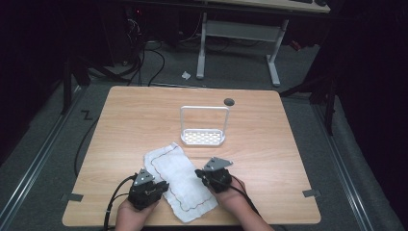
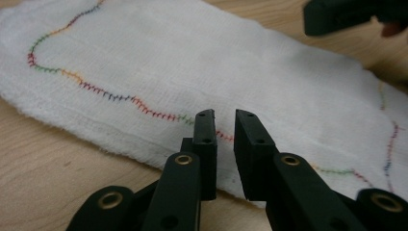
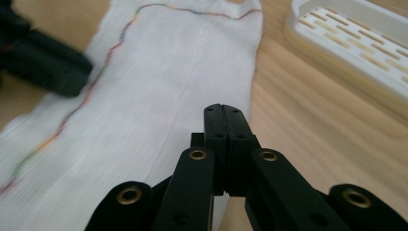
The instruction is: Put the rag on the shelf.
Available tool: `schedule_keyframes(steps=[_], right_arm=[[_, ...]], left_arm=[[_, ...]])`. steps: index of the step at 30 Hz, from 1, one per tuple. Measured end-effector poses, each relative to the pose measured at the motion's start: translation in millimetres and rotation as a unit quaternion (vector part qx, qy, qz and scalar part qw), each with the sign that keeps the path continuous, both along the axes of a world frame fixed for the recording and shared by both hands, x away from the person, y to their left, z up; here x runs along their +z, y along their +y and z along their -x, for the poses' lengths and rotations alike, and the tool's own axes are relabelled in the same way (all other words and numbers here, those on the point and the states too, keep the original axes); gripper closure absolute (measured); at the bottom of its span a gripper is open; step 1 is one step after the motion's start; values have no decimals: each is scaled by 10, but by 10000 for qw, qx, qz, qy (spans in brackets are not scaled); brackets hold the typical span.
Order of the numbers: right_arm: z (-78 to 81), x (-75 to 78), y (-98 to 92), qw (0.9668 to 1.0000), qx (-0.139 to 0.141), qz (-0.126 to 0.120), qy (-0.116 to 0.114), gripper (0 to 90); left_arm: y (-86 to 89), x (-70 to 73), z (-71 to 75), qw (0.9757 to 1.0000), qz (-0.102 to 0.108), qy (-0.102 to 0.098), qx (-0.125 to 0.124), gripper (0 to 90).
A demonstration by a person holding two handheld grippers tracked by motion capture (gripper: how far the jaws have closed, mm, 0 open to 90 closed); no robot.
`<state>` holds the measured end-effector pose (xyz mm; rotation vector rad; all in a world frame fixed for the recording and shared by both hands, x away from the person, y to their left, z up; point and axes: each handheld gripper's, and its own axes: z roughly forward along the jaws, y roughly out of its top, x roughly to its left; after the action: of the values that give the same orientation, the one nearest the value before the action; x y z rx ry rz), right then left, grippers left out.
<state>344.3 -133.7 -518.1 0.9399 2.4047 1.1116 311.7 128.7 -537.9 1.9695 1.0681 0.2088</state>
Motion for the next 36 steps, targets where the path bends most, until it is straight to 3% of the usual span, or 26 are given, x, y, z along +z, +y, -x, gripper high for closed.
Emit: schedule_keyframes(steps=[1,2,3,5,12,13,15,16,17,18,23,28,31,33,34,35,36], right_arm=[[-185,-25,101,9999,2,10,112,900],[-185,-25,101,9999,2,10,112,900],[-311,-67,194,9997,37,202,163,900],[-340,-106,209,9994,67,240,257,900],[-102,-158,24,9997,-4,100,221,900],[16,-166,-91,9998,-27,85,197,900],[56,-166,-129,9997,-65,59,231,900],[163,-169,-244,9995,-126,-16,293,900],[201,-169,-279,9994,-147,-17,312,900],[201,-169,-279,9994,-147,-17,312,900],[454,-165,-496,9987,-240,-88,440,900],[499,-159,-515,9987,-271,-49,419,900],[479,-138,-559,9988,-358,-160,304,880],[459,-108,-612,9983,-438,-303,226,845],[446,-93,-644,9981,-472,-356,186,837],[446,-93,-644,9981,-472,-356,186,837],[435,-83,-673,9978,-507,-400,164,826]], left_arm=[[-13,1,-4,10000,-54,-34,6,796],[-13,1,-4,10000,-54,-34,6,798],[-23,-5,2,9999,-78,-77,-1,800],[-24,-8,2,10000,-65,-71,0,800],[-114,-20,21,9998,-46,-105,-182,804],[-148,-23,27,9996,-35,-111,-255,804],[-210,-22,34,9992,-51,-121,-383,804],[-309,-28,61,9992,239,41,-312,804],[-309,-28,61,9992,239,41,-312,804],[-299,-20,25,9986,-59,-127,-517,804],[-429,-38,23,9974,43,-157,-707,781],[-459,-38,55,9964,33,-160,-830,778],[-475,-33,70,9957,51,-202,-902,753],[-453,-4,59,9962,56,-408,-770,685],[-428,20,43,9962,27,-556,-676,666],[-428,20,43,9962,27,-556,-676,660],[-387,54,6,9963,-14,-687,-512,660]])
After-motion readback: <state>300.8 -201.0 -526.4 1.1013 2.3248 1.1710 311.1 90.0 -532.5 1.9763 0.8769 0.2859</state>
